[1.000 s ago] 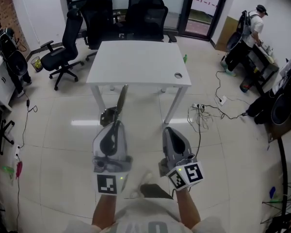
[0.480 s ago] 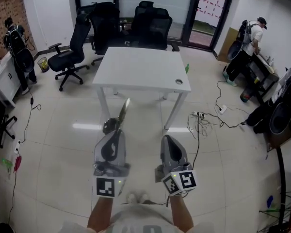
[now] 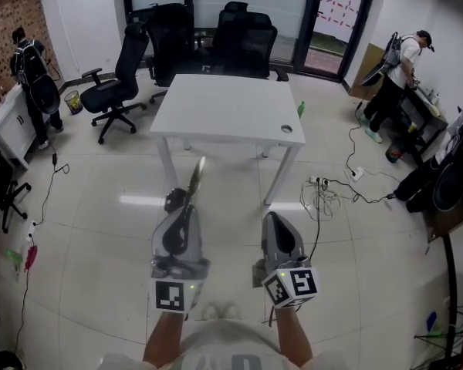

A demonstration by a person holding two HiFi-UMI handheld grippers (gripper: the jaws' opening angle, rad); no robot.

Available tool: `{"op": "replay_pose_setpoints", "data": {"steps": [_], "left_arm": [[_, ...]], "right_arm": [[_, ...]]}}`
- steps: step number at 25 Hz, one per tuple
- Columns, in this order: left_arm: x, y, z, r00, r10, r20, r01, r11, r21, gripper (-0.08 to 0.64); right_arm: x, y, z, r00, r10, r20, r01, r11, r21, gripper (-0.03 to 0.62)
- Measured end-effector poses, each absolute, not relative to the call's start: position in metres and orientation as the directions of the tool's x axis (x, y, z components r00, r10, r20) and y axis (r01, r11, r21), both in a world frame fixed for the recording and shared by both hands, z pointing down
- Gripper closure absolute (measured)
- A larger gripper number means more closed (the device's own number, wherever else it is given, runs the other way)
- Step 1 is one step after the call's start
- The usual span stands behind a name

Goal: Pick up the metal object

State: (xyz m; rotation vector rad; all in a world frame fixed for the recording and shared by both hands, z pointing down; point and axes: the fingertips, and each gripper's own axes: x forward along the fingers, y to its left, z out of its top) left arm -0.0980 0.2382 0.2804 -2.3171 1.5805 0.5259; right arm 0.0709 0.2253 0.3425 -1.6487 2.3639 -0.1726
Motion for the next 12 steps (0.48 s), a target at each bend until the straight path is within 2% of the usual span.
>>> {"op": "replay_pose_setpoints", "data": {"steps": [12], "left_arm": [[-0.0989, 0.244, 0.2804, 0.302, -0.839, -0.453, -0.944, -0.329, -0.021, 0.552]], "right_arm": [[0.0748, 0.2309, 0.3418, -0.343, -0.928, -0.143, -0.901, 0.369, -0.228, 0.581]]}}
